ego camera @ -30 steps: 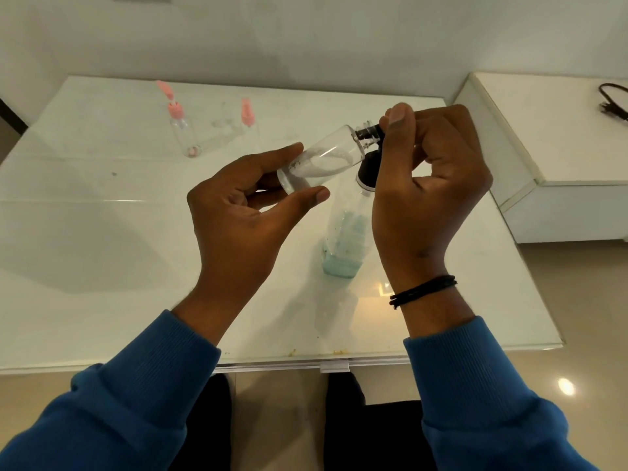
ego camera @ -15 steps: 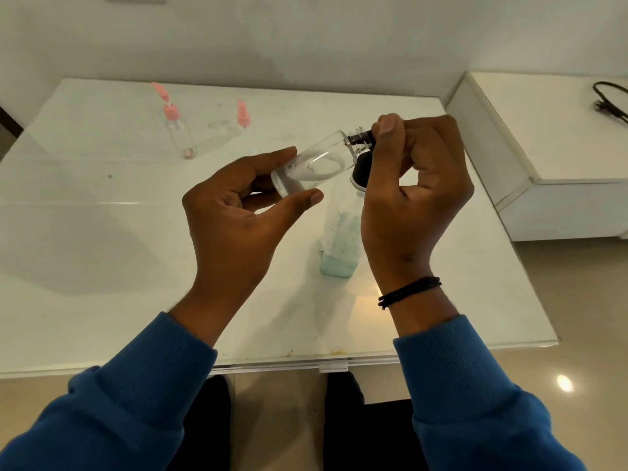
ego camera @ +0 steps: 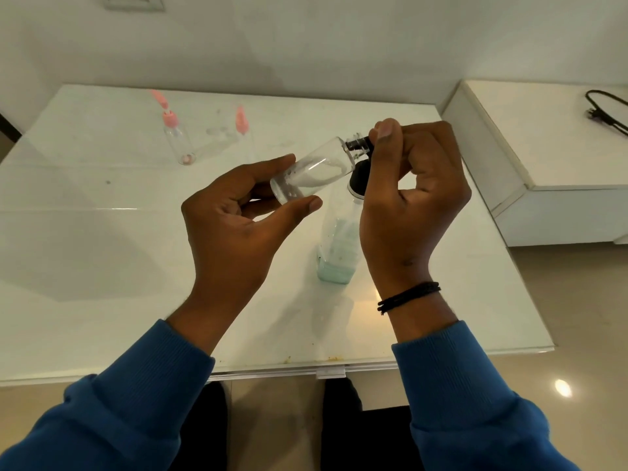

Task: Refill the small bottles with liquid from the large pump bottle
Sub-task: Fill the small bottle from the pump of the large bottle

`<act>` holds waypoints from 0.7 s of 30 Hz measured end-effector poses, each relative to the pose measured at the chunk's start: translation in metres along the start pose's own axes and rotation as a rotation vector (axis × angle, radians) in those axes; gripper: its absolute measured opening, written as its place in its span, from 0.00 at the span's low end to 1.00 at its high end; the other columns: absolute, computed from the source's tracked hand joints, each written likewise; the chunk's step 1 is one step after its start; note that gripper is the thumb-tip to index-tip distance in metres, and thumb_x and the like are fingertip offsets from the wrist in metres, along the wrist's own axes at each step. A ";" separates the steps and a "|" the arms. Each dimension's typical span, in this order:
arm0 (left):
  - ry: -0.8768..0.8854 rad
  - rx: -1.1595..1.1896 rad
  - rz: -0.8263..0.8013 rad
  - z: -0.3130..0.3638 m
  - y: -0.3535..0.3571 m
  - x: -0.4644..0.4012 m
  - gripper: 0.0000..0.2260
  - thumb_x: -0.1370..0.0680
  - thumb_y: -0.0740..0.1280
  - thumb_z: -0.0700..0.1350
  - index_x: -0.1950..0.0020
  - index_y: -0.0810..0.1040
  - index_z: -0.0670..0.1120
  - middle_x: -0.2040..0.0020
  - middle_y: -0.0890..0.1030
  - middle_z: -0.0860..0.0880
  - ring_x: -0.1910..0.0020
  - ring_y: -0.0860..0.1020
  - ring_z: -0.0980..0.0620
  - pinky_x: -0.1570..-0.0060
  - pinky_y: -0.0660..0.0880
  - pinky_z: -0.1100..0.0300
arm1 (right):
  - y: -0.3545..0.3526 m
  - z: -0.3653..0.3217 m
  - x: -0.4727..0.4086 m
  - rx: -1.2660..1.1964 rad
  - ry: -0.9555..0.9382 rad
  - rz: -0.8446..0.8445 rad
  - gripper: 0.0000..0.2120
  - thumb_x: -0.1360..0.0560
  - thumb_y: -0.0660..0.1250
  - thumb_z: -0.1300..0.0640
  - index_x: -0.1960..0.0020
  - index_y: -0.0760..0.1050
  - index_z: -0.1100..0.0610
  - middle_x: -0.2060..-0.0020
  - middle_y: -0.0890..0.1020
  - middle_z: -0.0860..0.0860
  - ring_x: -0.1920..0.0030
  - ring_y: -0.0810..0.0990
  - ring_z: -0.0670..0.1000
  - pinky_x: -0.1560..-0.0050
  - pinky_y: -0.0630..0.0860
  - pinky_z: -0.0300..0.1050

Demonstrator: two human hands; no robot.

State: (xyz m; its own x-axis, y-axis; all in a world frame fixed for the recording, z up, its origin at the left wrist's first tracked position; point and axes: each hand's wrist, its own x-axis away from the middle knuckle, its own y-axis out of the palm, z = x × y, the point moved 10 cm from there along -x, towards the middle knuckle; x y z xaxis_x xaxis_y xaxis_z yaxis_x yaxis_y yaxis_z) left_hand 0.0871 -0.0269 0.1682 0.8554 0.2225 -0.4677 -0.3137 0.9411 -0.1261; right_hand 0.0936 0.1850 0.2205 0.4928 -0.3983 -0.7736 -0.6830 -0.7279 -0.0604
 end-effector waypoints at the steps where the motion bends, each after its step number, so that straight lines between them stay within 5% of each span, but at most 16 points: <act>1: 0.005 -0.002 -0.002 0.001 0.000 0.000 0.21 0.29 0.81 0.42 0.38 0.82 0.40 0.43 0.85 0.48 0.45 0.85 0.52 0.48 0.83 0.58 | 0.000 -0.002 -0.003 0.005 -0.011 -0.002 0.13 0.20 0.67 0.63 0.63 0.79 0.64 0.65 0.78 0.50 0.64 0.75 0.48 0.65 0.71 0.40; 21: 0.033 0.012 -0.002 0.001 -0.002 -0.002 0.21 0.28 0.80 0.41 0.37 0.82 0.39 0.42 0.84 0.45 0.43 0.84 0.49 0.48 0.84 0.54 | 0.001 -0.002 0.004 0.002 0.010 0.018 0.12 0.20 0.67 0.65 0.63 0.79 0.64 0.64 0.78 0.50 0.63 0.74 0.44 0.62 0.71 0.35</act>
State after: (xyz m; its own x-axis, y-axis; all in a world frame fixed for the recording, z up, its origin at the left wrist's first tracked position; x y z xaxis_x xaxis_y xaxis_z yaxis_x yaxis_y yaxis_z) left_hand 0.0864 -0.0287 0.1706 0.8420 0.2128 -0.4958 -0.3071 0.9446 -0.1162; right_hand 0.0964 0.1817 0.2184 0.4858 -0.4167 -0.7684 -0.6929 -0.7194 -0.0479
